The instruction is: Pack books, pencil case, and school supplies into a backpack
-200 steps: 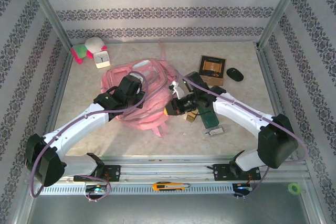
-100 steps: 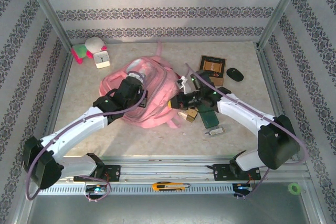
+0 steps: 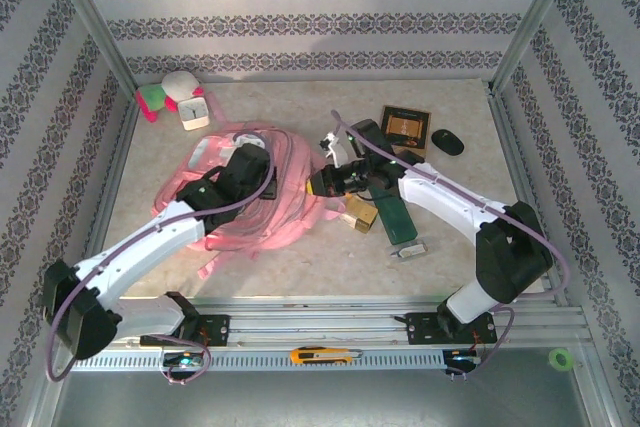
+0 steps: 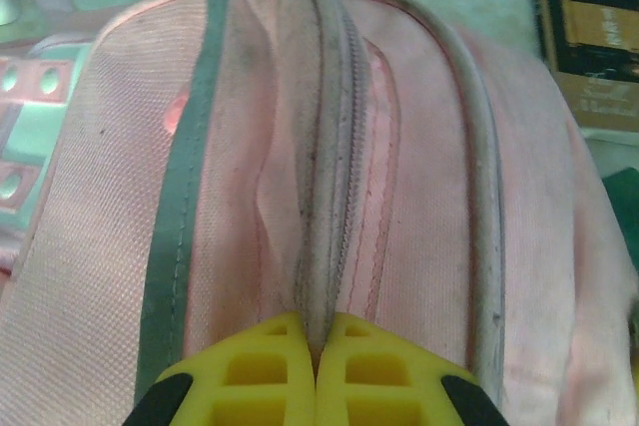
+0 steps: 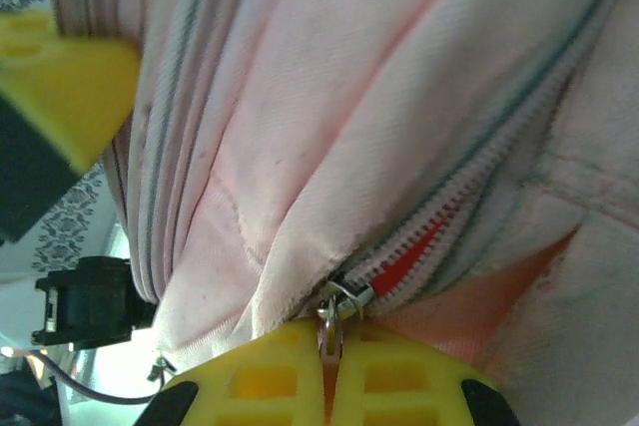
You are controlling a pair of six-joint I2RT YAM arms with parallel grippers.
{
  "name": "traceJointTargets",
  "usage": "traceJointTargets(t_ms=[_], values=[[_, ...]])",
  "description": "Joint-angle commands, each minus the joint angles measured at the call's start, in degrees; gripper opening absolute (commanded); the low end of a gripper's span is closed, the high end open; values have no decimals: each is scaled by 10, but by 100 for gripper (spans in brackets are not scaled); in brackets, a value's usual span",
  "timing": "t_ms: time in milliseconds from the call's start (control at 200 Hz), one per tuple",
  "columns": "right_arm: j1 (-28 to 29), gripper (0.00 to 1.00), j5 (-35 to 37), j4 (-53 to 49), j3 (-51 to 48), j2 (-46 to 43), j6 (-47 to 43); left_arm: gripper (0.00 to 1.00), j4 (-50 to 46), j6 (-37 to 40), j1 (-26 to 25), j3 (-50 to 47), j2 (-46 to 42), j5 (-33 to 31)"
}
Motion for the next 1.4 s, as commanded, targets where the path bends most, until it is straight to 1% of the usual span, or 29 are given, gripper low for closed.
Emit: traceJointTargets(t_ms=[0,170,260,340,385,405,460,485,540,600,695,774,824,889,1024,1129,1179,1214,1244,1279,1329,1359,1394], values=[[33,0,-7,-14,-2,-36,-10,0,64,-20,18,54,24,-53],[55,0,-15,-29,-34,-65,9,0,69,-4,42,66,44,-40],[65,0,-19,-5,-53,-81,34,0,95,24,52,52,36,1],[66,0,-19,17,-61,-89,50,0,139,61,59,23,20,59],[62,0,-14,23,-60,-93,56,0,157,82,61,6,8,81],[60,5,-11,25,-59,-96,59,0,167,95,63,-3,2,95],[49,26,-2,29,-59,-105,72,0,187,135,70,-22,-14,145],[40,33,1,32,-62,-111,82,0,195,157,74,-30,-22,171],[14,43,8,45,-76,-128,111,0,209,213,84,-48,-42,236],[-23,52,5,80,-102,-149,160,0,220,268,94,-67,-66,284],[-64,59,-1,145,-143,-171,221,0,221,336,120,-85,-97,355],[-69,65,7,175,-159,-174,259,0,201,373,145,-84,-108,407],[-66,68,4,196,-167,-166,289,0,187,396,157,-80,-109,439],[-54,71,7,227,-177,-153,325,0,176,419,165,-77,-109,465],[-6,74,22,316,-180,-119,369,0,166,454,172,-72,-99,509],[19,74,31,388,-175,-85,399,0,154,472,172,-64,-88,539],[26,74,38,405,-171,-69,409,0,149,484,174,-63,-84,551],[31,73,46,411,-166,-58,416,0,148,488,175,-63,-83,557],[35,70,54,418,-163,-51,422,0,149,489,176,-62,-82,561],[41,62,67,426,-162,-45,430,0,148,491,176,-61,-78,561],[51,44,98,434,-166,-46,436,0,146,491,178,-56,-71,547],[60,32,127,435,-174,-54,438,0,144,490,180,-51,-65,525],[70,22,167,437,-186,-65,442,0,142,484,180,-45,-56,488]])
